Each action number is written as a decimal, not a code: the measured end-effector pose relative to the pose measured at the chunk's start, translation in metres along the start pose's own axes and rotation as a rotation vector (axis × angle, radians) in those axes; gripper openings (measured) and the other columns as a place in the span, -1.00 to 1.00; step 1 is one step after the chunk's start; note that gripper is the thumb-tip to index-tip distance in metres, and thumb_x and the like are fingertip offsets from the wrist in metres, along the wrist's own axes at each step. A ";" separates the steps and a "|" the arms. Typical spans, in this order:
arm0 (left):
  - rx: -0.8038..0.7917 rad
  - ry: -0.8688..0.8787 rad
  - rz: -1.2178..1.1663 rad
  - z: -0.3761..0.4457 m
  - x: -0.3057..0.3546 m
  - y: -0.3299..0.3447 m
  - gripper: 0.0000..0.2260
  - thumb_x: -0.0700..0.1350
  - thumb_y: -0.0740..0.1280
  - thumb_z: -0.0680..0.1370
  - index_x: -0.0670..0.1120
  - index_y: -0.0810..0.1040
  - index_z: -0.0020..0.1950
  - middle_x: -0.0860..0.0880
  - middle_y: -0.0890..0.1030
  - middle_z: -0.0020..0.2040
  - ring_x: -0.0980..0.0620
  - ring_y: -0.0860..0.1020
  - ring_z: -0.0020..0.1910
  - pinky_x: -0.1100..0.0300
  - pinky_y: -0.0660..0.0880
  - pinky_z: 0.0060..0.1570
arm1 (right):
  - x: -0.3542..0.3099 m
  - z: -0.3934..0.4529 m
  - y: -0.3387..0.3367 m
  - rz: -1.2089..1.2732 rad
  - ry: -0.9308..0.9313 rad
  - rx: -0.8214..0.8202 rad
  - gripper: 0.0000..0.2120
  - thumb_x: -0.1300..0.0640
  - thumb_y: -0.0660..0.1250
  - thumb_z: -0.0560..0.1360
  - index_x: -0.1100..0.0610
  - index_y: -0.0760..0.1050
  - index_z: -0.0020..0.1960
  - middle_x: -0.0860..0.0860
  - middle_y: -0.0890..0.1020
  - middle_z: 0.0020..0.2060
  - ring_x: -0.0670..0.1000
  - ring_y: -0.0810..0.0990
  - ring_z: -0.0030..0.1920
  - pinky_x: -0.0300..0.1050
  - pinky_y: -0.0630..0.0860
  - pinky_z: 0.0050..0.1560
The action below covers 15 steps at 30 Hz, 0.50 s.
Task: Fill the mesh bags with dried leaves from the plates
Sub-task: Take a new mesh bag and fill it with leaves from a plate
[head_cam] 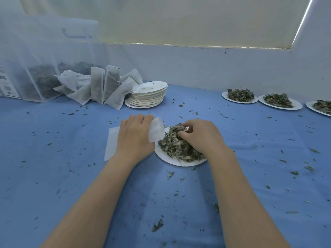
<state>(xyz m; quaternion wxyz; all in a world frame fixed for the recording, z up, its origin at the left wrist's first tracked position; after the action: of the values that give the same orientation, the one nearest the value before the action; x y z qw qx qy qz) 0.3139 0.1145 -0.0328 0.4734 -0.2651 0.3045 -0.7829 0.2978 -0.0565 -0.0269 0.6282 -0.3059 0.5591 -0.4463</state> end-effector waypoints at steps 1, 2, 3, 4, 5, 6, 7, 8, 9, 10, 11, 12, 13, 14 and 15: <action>-0.007 -0.005 -0.004 0.000 -0.001 0.002 -0.61 -0.31 0.42 0.19 -0.21 0.56 0.02 -0.14 0.53 -0.22 -0.20 0.47 -0.25 0.04 0.31 -0.18 | 0.000 0.001 0.001 -0.019 -0.009 0.002 -0.75 -0.04 0.26 0.52 0.02 0.58 0.12 0.01 0.62 -0.01 0.06 0.51 0.10 0.01 0.41 0.19; -0.010 -0.009 -0.008 0.000 -0.002 0.003 -0.59 -0.30 0.42 0.19 -0.21 0.55 0.03 -0.14 0.53 -0.20 -0.20 0.47 -0.23 0.03 0.31 -0.17 | 0.000 0.002 0.001 -0.020 -0.017 0.000 -0.77 -0.03 0.26 0.54 0.06 0.60 0.04 0.03 0.63 -0.07 0.07 0.53 0.05 0.02 0.41 0.16; -0.012 -0.011 -0.013 0.000 -0.003 0.004 -0.58 -0.31 0.42 0.19 -0.21 0.55 0.04 -0.15 0.54 -0.19 -0.21 0.48 -0.22 0.03 0.32 -0.16 | 0.000 0.002 0.001 -0.004 -0.024 0.000 -0.77 -0.01 0.25 0.55 0.09 0.61 -0.02 0.04 0.63 -0.12 0.08 0.54 0.01 0.02 0.42 0.14; -0.010 -0.010 -0.016 -0.001 -0.003 0.005 -0.58 -0.31 0.42 0.18 -0.21 0.55 0.04 -0.15 0.54 -0.19 -0.21 0.48 -0.22 0.03 0.32 -0.16 | 0.000 0.003 -0.001 0.025 -0.031 0.010 -0.77 -0.01 0.25 0.56 0.10 0.62 -0.03 0.05 0.64 -0.15 0.08 0.54 -0.02 0.01 0.43 0.11; -0.008 -0.009 -0.017 -0.001 -0.004 0.005 -0.58 -0.31 0.42 0.18 -0.21 0.55 0.04 -0.15 0.54 -0.19 -0.21 0.48 -0.23 0.04 0.31 -0.17 | 0.000 0.003 -0.003 0.061 -0.041 0.033 -0.77 0.00 0.25 0.56 0.10 0.62 -0.03 0.05 0.64 -0.17 0.06 0.54 -0.06 -0.04 0.44 0.05; -0.007 -0.009 -0.019 -0.001 -0.004 0.006 -0.58 -0.31 0.43 0.18 -0.22 0.55 0.03 -0.15 0.54 -0.20 -0.21 0.48 -0.23 0.05 0.30 -0.17 | 0.000 0.003 -0.006 0.099 -0.054 0.067 -0.78 0.00 0.26 0.56 0.09 0.63 -0.02 0.04 0.63 -0.20 0.03 0.53 -0.10 -0.11 0.42 -0.05; -0.011 -0.009 -0.020 -0.002 -0.004 0.006 -0.58 -0.31 0.43 0.18 -0.21 0.55 0.03 -0.15 0.54 -0.19 -0.21 0.48 -0.22 0.05 0.30 -0.16 | 0.000 0.003 -0.010 0.132 -0.067 0.104 -0.79 0.01 0.27 0.56 0.09 0.63 -0.02 0.02 0.61 -0.22 0.01 0.51 -0.14 -0.15 0.37 -0.15; -0.015 -0.010 -0.022 -0.002 -0.004 0.007 -0.58 -0.30 0.44 0.19 -0.21 0.55 0.04 -0.15 0.54 -0.18 -0.21 0.48 -0.21 0.04 0.30 -0.15 | 0.000 0.003 -0.014 0.155 -0.080 0.137 -0.80 0.02 0.27 0.55 0.09 0.63 -0.01 0.02 0.61 -0.22 -0.01 0.49 -0.16 -0.17 0.32 -0.19; -0.017 -0.015 -0.024 -0.002 -0.005 0.008 -0.58 -0.29 0.45 0.20 -0.21 0.54 0.05 -0.16 0.54 -0.17 -0.21 0.48 -0.20 0.04 0.30 -0.14 | -0.001 0.003 -0.017 0.171 -0.097 0.161 -0.81 0.03 0.28 0.55 0.09 0.63 0.00 0.01 0.61 -0.21 -0.01 0.49 -0.15 -0.18 0.30 -0.19; -0.015 -0.021 -0.026 -0.002 -0.006 0.009 -0.57 -0.28 0.46 0.21 -0.21 0.54 0.06 -0.16 0.54 -0.16 -0.21 0.48 -0.18 0.03 0.30 -0.14 | -0.002 0.003 -0.020 0.185 -0.115 0.176 -0.81 0.04 0.28 0.55 0.09 0.63 0.01 0.00 0.60 -0.20 -0.02 0.48 -0.14 -0.18 0.29 -0.18; -0.013 -0.027 -0.030 -0.001 -0.006 0.009 -0.57 -0.27 0.46 0.21 -0.21 0.54 0.07 -0.16 0.54 -0.15 -0.21 0.48 -0.17 0.03 0.30 -0.13 | -0.004 0.002 -0.022 0.197 -0.136 0.184 -0.82 0.05 0.29 0.55 0.09 0.63 0.02 -0.01 0.57 -0.20 -0.02 0.46 -0.13 -0.19 0.28 -0.17; -0.010 -0.029 -0.034 0.000 -0.007 0.009 -0.57 -0.27 0.46 0.22 -0.21 0.54 0.08 -0.16 0.54 -0.14 -0.21 0.48 -0.16 0.04 0.29 -0.13 | -0.007 0.002 -0.023 0.203 -0.159 0.183 -0.82 0.06 0.29 0.55 0.09 0.63 0.02 -0.01 0.54 -0.20 -0.02 0.45 -0.13 -0.20 0.28 -0.17; -0.007 -0.028 -0.038 0.001 -0.007 0.009 -0.57 -0.27 0.46 0.22 -0.20 0.53 0.08 -0.16 0.54 -0.14 -0.21 0.48 -0.15 0.05 0.27 -0.13 | -0.011 0.002 -0.024 0.201 -0.183 0.174 -0.82 0.06 0.29 0.55 0.08 0.63 0.03 -0.01 0.52 -0.20 -0.02 0.44 -0.11 -0.21 0.28 -0.16; -0.001 -0.022 -0.039 0.002 -0.007 0.009 -0.57 -0.27 0.46 0.23 -0.20 0.53 0.08 -0.16 0.54 -0.14 -0.21 0.48 -0.15 0.07 0.26 -0.13 | -0.015 0.002 -0.023 0.192 -0.206 0.156 -0.82 0.06 0.29 0.54 0.08 0.64 0.03 0.00 0.51 -0.19 -0.01 0.45 -0.10 -0.21 0.28 -0.15; 0.007 -0.015 -0.039 0.003 -0.006 0.009 -0.58 -0.28 0.45 0.23 -0.19 0.53 0.08 -0.15 0.55 -0.13 -0.21 0.48 -0.16 0.08 0.24 -0.14 | -0.019 0.002 -0.022 0.176 -0.225 0.131 -0.82 0.06 0.29 0.54 0.07 0.64 0.03 0.02 0.52 -0.17 0.01 0.47 -0.07 -0.21 0.30 -0.13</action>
<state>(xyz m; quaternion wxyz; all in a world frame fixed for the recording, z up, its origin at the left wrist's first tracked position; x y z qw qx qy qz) 0.3239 0.1163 -0.0381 0.4611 -0.2752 0.2930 -0.7910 0.2958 -0.0489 0.0011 0.7423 -0.2622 0.4794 -0.3878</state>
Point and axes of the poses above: each hand's wrist, its own z-axis towards the middle knuckle, its own y-axis out of the palm, x = y × z, the point moved 5 cm from there along z, towards the middle knuckle
